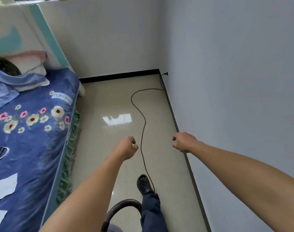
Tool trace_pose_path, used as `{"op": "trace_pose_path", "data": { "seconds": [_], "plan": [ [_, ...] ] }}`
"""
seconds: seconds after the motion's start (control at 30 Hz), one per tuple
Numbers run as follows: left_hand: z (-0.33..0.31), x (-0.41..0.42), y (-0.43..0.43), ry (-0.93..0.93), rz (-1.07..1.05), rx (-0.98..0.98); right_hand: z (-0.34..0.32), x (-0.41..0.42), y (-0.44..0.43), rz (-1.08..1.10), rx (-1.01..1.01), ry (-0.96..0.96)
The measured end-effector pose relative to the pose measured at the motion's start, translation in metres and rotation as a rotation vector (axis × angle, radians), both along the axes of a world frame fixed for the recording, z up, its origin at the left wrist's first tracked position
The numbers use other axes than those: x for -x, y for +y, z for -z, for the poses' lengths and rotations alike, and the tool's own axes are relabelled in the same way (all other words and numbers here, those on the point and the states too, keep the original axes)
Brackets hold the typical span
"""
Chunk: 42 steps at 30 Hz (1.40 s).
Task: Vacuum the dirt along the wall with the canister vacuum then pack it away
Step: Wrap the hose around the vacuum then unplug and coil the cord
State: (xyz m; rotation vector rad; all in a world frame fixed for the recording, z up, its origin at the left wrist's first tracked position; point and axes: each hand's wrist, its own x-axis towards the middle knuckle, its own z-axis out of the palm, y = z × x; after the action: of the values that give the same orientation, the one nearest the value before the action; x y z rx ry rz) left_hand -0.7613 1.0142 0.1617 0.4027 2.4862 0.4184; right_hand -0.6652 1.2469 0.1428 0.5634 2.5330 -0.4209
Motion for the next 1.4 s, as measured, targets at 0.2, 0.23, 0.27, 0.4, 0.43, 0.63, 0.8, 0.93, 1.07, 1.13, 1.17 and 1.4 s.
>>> {"op": "trace_pose_path", "data": {
  "seconds": [0.2, 0.23, 0.27, 0.4, 0.43, 0.63, 0.8, 0.93, 1.07, 1.13, 1.17, 1.4],
  "plan": [
    [-0.008, 0.153, 0.047, 0.03, 0.084, 0.018, -0.014, 0.147, 0.063, 0.05, -0.058, 0.03],
    [-0.013, 0.176, 0.052, 0.035, 0.11, 0.042, -0.02, 0.167, 0.071, 0.078, -0.052, 0.035],
    [-0.02, 0.2, 0.058, 0.043, 0.126, 0.058, -0.026, 0.187, 0.078, 0.108, -0.043, 0.043],
    [-0.048, 0.287, 0.086, 0.08, 0.159, 0.076, -0.043, 0.255, 0.102, 0.175, 0.016, 0.077],
    [-0.055, 0.308, 0.096, 0.094, 0.168, 0.075, -0.045, 0.273, 0.11, 0.188, 0.024, 0.08],
    [-0.061, 0.43, 0.163, 0.117, 0.197, 0.076, -0.034, 0.389, 0.177, 0.261, 0.047, 0.079],
    [-0.048, 0.541, 0.227, 0.102, 0.215, 0.096, -0.001, 0.501, 0.244, 0.355, 0.139, 0.088],
    [-0.046, 0.624, 0.273, 0.077, 0.214, 0.09, 0.006, 0.577, 0.286, 0.384, 0.17, 0.043],
    [-0.042, 0.689, 0.303, 0.06, 0.199, 0.073, 0.006, 0.642, 0.317, 0.4, 0.174, 0.019],
    [-0.032, 0.728, 0.317, 0.037, 0.215, 0.084, 0.013, 0.68, 0.33, 0.426, 0.197, 0.025],
    [-0.027, 0.747, 0.324, 0.034, 0.225, 0.091, 0.018, 0.697, 0.336, 0.445, 0.213, 0.025],
    [0.034, 0.884, 0.385, -0.026, 0.392, 0.137, 0.082, 0.786, 0.364, 0.744, 0.268, 0.023]
  ]
}}
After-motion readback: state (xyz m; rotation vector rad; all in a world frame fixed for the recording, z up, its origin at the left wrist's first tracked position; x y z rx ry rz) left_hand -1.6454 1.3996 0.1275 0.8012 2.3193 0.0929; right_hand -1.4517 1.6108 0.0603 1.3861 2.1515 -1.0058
